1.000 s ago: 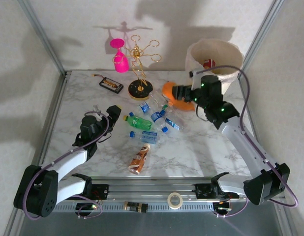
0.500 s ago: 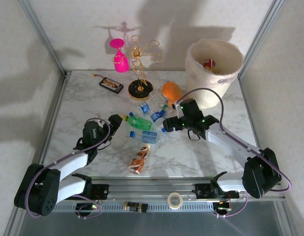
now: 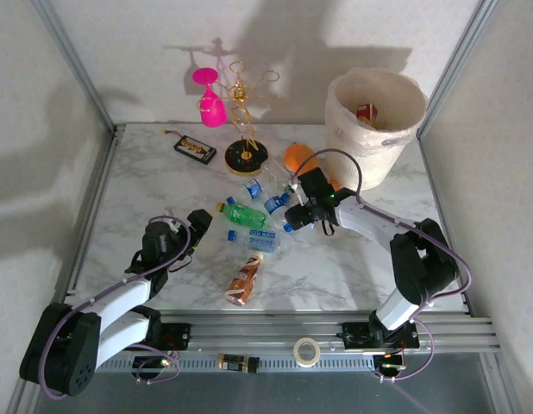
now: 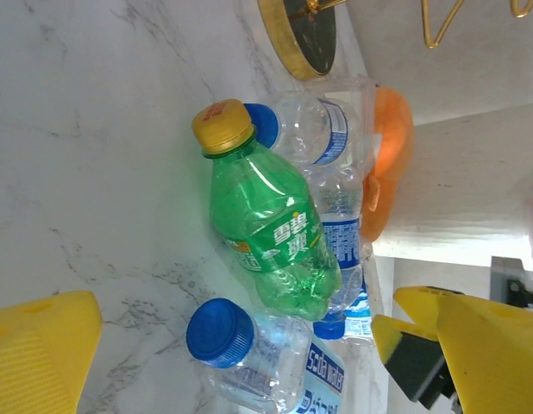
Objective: Put the plastic bottles in the bin
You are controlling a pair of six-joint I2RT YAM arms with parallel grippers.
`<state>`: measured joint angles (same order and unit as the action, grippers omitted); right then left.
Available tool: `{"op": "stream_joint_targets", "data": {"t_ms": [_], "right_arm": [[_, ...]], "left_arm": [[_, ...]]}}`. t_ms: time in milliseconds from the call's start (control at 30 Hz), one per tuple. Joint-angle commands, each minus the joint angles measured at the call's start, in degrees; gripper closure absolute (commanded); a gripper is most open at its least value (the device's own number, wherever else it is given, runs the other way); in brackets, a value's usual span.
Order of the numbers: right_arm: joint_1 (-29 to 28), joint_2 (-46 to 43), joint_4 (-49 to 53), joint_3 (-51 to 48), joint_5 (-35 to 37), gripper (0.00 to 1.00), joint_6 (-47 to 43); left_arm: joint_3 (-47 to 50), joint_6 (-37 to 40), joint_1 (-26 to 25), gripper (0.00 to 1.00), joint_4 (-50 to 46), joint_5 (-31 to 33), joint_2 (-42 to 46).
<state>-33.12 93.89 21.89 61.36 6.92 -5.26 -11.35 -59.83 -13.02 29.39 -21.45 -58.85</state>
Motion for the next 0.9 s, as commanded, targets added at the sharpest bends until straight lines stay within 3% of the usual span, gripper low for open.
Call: {"op": "stream_joint_targets", "data": {"t_ms": [0,233,633,867], "right_arm": [[0.7,2.7,1.7,1.7,4.2,0.15,-2.9],[0.9,6.6,1.5,1.6,4.8,0.19,-2.8],[0.4,8.6,2.2,1.5,4.3,0.48,-2.0],[0.0,4.9,1.0,0.4,2.0,0.59,-0.9]], "left_arm": [[1.1,1.2,0.4,0.0,-2.0,1.7,2.1],[1.5,0.6,0.4,0.01,-1.1,1.8,1.9],[1.7,-0.4,0.4,0.0,-0.4,1.9,1.9],[1.5,-1.0,0.4,0.0,0.3,2.0,1.4]]}}
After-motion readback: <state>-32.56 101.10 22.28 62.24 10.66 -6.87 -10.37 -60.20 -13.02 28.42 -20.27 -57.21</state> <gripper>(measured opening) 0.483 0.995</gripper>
